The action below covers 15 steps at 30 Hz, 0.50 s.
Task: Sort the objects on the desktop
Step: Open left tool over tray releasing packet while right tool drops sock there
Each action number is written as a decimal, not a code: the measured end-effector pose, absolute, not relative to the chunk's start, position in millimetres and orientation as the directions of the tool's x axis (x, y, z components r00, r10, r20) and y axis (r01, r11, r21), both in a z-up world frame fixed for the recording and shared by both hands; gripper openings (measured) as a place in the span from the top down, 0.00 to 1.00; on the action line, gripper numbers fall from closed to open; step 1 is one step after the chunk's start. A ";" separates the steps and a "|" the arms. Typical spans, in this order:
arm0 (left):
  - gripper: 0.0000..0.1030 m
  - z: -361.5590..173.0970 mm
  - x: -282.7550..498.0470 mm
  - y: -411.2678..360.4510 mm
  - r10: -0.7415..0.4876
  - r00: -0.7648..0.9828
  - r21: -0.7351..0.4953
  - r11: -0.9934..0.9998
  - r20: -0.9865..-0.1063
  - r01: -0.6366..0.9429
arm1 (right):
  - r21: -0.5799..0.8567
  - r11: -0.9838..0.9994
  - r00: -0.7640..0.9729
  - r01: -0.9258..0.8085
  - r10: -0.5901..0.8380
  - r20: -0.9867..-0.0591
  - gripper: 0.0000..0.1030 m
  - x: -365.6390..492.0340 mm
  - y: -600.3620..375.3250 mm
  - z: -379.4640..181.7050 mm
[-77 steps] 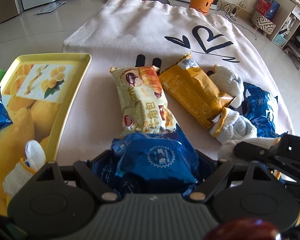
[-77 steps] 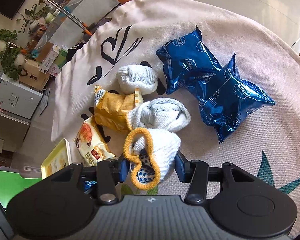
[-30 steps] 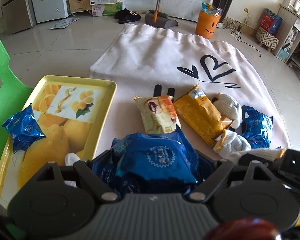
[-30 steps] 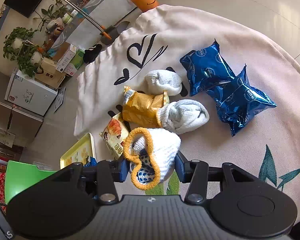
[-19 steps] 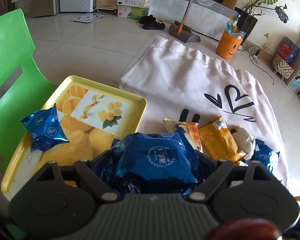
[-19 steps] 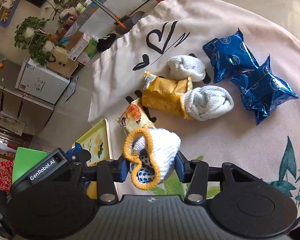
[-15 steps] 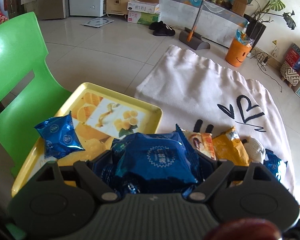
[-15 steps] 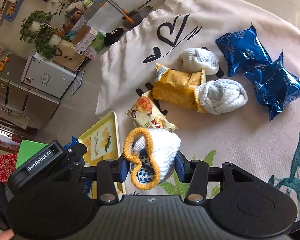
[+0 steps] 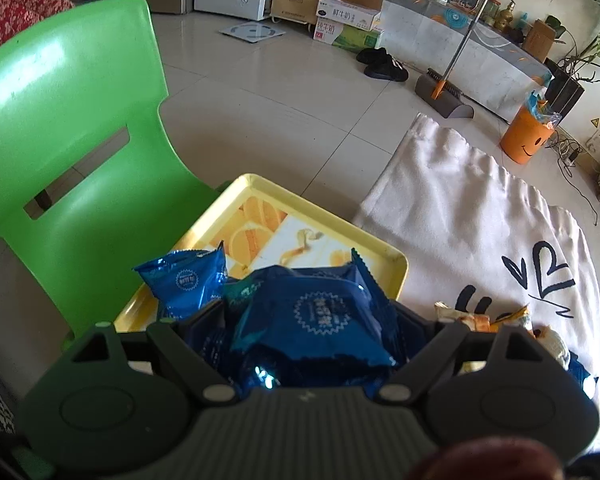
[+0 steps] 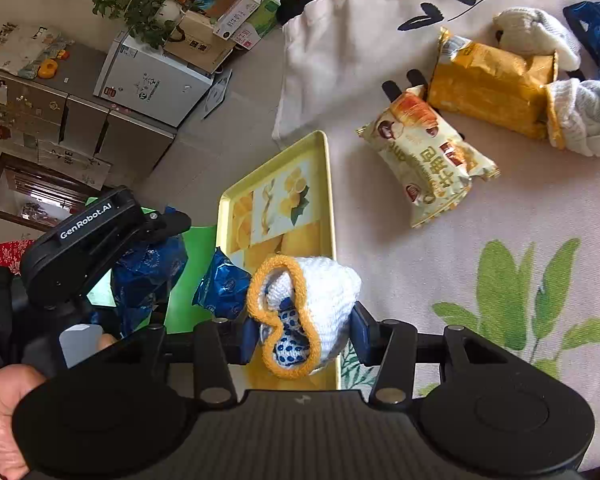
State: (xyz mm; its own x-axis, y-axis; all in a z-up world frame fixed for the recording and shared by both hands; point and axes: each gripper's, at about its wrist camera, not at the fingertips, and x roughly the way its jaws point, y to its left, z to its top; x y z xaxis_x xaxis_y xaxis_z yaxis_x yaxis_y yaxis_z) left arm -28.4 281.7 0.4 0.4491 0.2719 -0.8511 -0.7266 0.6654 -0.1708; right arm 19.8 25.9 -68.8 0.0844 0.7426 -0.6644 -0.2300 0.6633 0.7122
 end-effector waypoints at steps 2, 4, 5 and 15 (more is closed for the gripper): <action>0.16 0.3 -29.0 289.3 0.266 0.447 -0.180 0.655 -0.854 -0.733 | 0.728 0.647 0.083 -0.227 0.758 -0.647 0.54 20.5 36.2 -70.9; 0.16 4.9 -29.1 295.1 0.282 0.454 -0.176 0.655 -0.845 -0.735 | 0.740 0.636 0.089 -0.219 0.768 -0.634 0.54 21.3 45.6 -73.4; 0.16 7.2 -29.0 298.2 0.293 0.456 -0.172 0.653 -0.841 -0.737 | 0.748 0.627 0.088 -0.217 0.776 -0.624 0.54 21.8 51.0 -75.6; 0.15 -3.9 -23.1 330.9 0.299 0.434 -0.163 0.632 -0.850 -0.757 | 0.772 0.611 0.064 -0.178 0.790 -0.610 0.50 27.4 95.0 -98.7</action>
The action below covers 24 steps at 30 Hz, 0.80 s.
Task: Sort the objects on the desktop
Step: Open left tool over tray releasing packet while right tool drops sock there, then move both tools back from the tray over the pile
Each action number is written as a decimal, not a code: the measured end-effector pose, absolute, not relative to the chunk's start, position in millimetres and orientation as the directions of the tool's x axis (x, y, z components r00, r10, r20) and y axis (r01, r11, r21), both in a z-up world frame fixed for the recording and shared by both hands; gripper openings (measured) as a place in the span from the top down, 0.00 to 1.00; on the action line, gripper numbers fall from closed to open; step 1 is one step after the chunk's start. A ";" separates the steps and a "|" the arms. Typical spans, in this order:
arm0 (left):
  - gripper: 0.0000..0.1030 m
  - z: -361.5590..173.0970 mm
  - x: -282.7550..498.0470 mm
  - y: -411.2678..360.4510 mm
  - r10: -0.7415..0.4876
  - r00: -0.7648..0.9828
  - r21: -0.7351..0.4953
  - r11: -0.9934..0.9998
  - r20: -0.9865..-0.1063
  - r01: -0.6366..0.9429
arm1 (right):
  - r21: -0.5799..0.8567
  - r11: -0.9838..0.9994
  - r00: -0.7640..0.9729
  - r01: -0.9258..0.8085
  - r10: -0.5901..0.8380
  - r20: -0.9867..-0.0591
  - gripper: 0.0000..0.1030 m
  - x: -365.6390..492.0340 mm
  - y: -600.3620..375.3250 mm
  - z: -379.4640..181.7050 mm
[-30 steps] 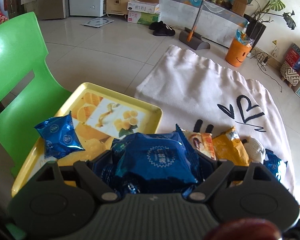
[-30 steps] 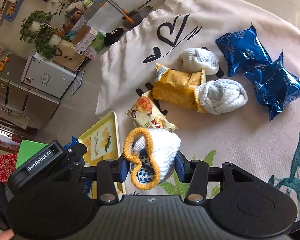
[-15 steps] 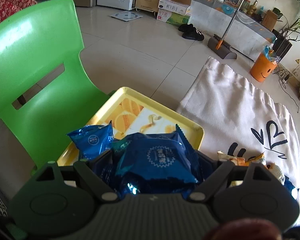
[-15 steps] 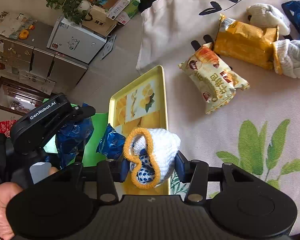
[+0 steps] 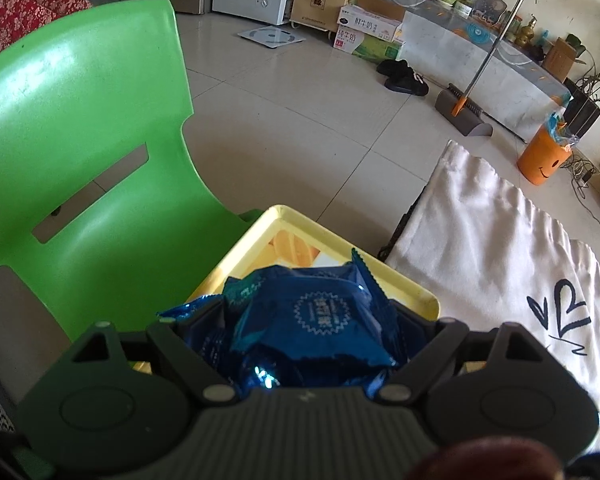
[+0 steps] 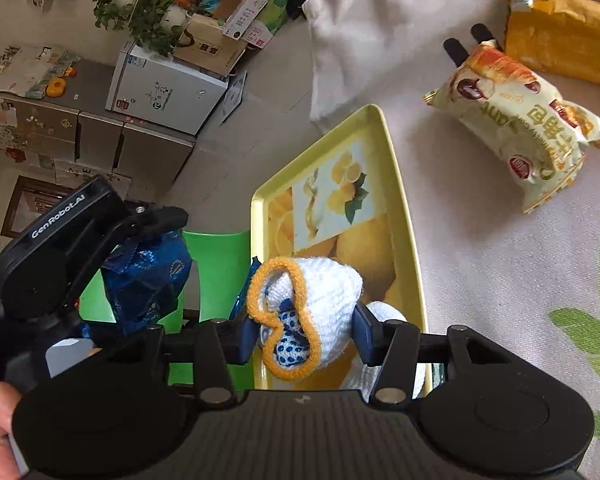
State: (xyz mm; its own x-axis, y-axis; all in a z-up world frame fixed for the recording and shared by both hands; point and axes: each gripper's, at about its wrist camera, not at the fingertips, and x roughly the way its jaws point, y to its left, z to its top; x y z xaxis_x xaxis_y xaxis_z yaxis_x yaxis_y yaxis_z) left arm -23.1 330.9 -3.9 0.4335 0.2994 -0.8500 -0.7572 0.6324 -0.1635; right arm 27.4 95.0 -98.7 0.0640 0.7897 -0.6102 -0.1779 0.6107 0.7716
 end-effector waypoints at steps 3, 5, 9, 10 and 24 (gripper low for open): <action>0.14 -12.2 -21.1 334.7 0.254 0.423 -0.186 0.626 -0.869 -0.758 | 0.762 0.626 0.061 -0.166 0.777 -0.626 0.34 29.5 94.1 -100.8; 0.12 -11.1 -20.8 331.5 0.269 0.421 -0.172 0.630 -0.866 -0.757 | 0.759 0.629 0.071 -0.170 0.776 -0.627 0.34 32.4 90.2 -98.7; 0.07 -3.9 -21.2 324.3 0.289 0.432 -0.166 0.635 -0.854 -0.754 | 0.746 0.633 0.078 -0.207 0.771 -0.632 0.34 34.3 85.0 -89.0; 0.06 -2.7 -21.5 322.9 0.285 0.437 -0.174 0.634 -0.853 -0.754 | 0.741 0.635 0.078 -0.219 0.769 -0.635 0.33 33.7 83.8 -86.4; 0.01 1.7 -5.4 283.7 0.251 0.453 -0.159 0.705 -0.856 -0.691 | 0.645 0.714 0.113 -0.273 0.690 -0.715 0.32 32.8 58.3 -68.7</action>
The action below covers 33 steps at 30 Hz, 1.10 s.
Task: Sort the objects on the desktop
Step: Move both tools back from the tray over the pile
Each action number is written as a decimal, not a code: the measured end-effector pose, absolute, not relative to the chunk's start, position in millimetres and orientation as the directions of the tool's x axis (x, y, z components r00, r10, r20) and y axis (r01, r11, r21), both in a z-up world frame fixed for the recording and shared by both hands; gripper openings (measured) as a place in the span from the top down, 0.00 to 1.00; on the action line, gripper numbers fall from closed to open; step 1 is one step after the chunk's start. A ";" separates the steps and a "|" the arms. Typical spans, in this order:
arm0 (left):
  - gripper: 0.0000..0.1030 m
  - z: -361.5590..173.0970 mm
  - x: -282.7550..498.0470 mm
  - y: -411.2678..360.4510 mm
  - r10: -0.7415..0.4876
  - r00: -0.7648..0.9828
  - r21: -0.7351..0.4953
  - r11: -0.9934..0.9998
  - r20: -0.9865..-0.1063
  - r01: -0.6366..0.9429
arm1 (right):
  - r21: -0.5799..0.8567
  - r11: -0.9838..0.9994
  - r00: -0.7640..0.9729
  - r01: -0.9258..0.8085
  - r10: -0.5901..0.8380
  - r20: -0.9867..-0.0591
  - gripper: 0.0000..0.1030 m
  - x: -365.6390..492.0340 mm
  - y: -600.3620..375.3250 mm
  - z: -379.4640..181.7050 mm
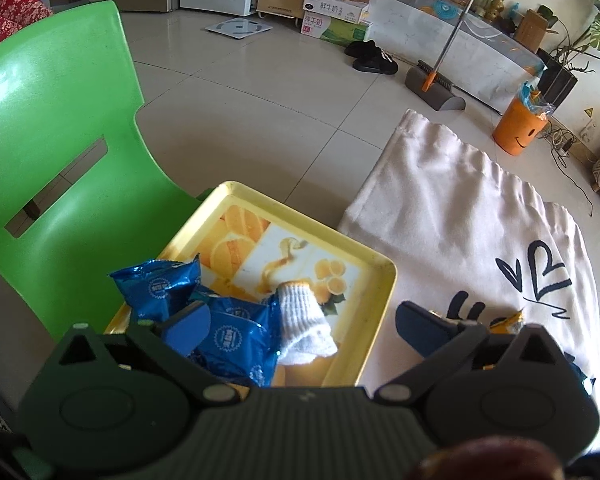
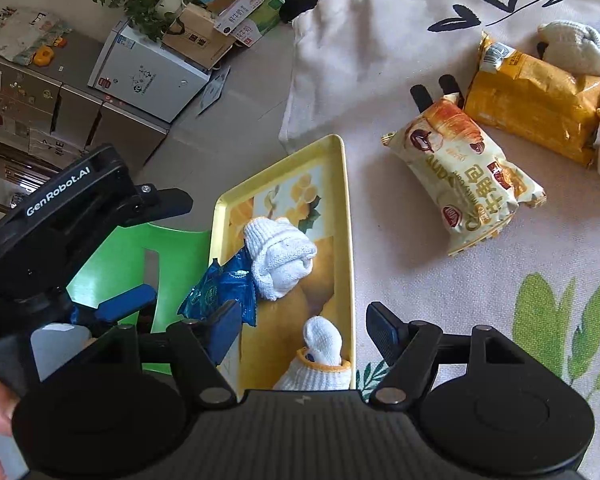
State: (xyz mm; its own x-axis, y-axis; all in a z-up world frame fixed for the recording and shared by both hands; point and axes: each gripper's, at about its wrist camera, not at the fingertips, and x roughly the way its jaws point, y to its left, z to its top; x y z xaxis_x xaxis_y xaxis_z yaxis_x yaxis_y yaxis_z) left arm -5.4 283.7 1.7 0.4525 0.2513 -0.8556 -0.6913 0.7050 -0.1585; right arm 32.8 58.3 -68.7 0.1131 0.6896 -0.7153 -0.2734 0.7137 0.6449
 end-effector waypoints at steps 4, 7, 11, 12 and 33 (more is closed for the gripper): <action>0.01 1.5 -2.0 272.7 0.242 0.457 -0.153 0.725 -0.856 -0.671 | 0.634 0.722 0.111 -0.275 0.679 -0.725 0.32 33.6 49.8 -67.8; 0.01 0.9 -1.1 267.4 0.235 0.454 -0.151 0.732 -0.859 -0.665 | 0.622 0.730 0.109 -0.283 0.669 -0.735 0.32 31.9 48.5 -67.4; 0.01 -0.4 -1.8 263.8 0.231 0.450 -0.152 0.731 -0.863 -0.666 | 0.603 0.745 0.095 -0.285 0.648 -0.756 0.31 27.3 48.5 -71.6; 0.01 -0.9 -1.4 262.6 0.230 0.448 -0.150 0.732 -0.864 -0.664 | 0.598 0.748 0.090 -0.288 0.643 -0.760 0.31 25.8 48.4 -72.6; 0.01 -6.3 16.4 215.9 0.158 0.470 -0.162 0.806 -0.868 -0.570 | 0.477 0.844 0.161 -0.243 0.520 -0.839 0.31 36.4 -4.6 -69.0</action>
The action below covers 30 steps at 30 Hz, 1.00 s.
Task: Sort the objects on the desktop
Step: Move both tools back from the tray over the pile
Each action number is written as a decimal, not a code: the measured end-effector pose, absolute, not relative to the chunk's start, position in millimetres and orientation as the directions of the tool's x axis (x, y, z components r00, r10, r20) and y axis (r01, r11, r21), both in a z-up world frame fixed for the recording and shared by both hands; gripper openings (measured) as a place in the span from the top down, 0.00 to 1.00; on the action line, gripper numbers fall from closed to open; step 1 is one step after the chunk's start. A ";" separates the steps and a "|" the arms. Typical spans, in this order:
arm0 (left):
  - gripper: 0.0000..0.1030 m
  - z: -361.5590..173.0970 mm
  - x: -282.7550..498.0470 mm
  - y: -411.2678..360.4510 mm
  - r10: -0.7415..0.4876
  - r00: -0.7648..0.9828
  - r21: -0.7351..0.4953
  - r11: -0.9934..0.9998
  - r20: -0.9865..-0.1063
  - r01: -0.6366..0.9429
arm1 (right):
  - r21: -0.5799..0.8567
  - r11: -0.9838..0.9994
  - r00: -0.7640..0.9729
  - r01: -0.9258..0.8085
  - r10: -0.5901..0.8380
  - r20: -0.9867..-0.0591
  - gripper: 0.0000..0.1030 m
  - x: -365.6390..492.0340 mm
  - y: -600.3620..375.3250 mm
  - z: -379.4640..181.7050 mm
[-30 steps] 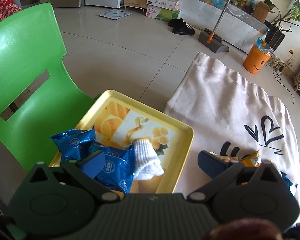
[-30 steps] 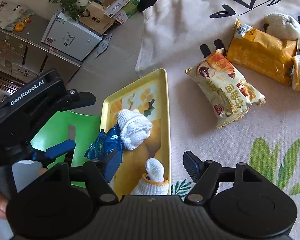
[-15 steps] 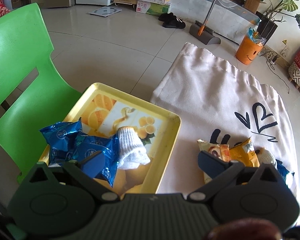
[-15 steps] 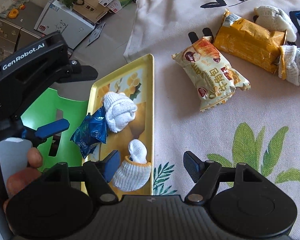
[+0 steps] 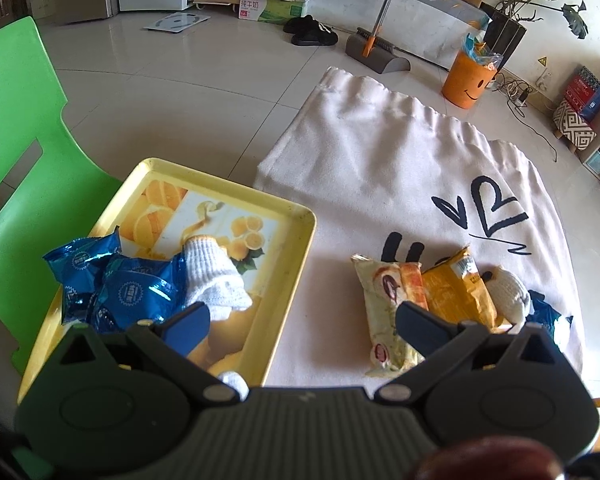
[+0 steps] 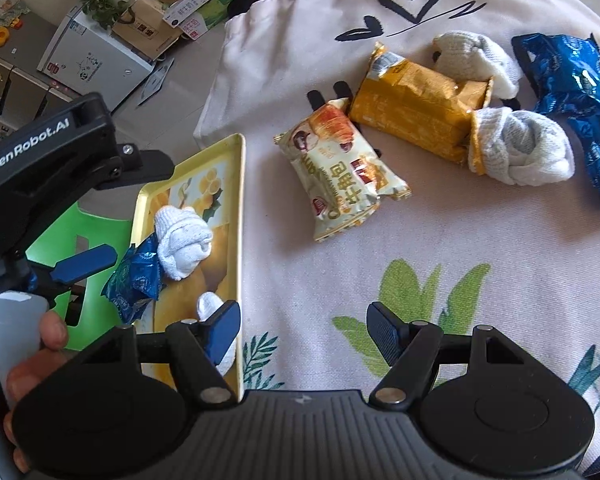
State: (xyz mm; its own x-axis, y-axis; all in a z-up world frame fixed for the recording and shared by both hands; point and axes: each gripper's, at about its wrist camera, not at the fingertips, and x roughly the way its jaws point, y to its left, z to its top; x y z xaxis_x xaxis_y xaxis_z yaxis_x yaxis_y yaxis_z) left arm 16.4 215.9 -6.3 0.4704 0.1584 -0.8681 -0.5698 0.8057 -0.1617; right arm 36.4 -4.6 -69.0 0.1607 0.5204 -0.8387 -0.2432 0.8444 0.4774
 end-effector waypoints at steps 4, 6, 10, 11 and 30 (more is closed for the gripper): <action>0.01 -9.1 20.8 205.6 0.151 0.465 -0.157 0.814 -0.872 -0.559 | 0.471 0.858 0.196 -0.205 0.508 -0.839 0.31 43.7 -25.0 -63.7; 0.01 -10.5 23.0 199.7 0.142 0.464 -0.159 0.820 -0.874 -0.550 | 0.471 0.861 0.211 -0.192 0.505 -0.837 0.31 46.2 -33.1 -60.0; 0.01 -13.6 27.7 185.8 0.129 0.463 -0.152 0.840 -0.877 -0.521 | 0.461 0.870 0.239 -0.175 0.491 -0.838 0.31 51.5 -44.9 -53.3; 0.01 -14.2 28.5 182.5 0.126 0.462 -0.150 0.844 -0.878 -0.516 | 0.456 0.873 0.246 -0.174 0.487 -0.838 0.31 52.2 -47.6 -52.1; 0.01 -29.5 47.6 119.2 0.063 0.437 -0.140 0.898 -0.897 -0.417 | 0.354 0.935 0.360 -0.028 0.340 -0.869 0.31 80.0 -124.1 -34.5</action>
State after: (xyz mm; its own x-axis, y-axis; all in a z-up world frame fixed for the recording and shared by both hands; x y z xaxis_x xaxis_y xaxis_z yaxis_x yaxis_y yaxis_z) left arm 47.6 119.2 -29.5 0.4366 0.0629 -0.8975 -0.4168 0.8982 -0.1398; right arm 80.0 -124.1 -34.5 0.3602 0.3395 -0.8689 -0.0279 0.9349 0.3538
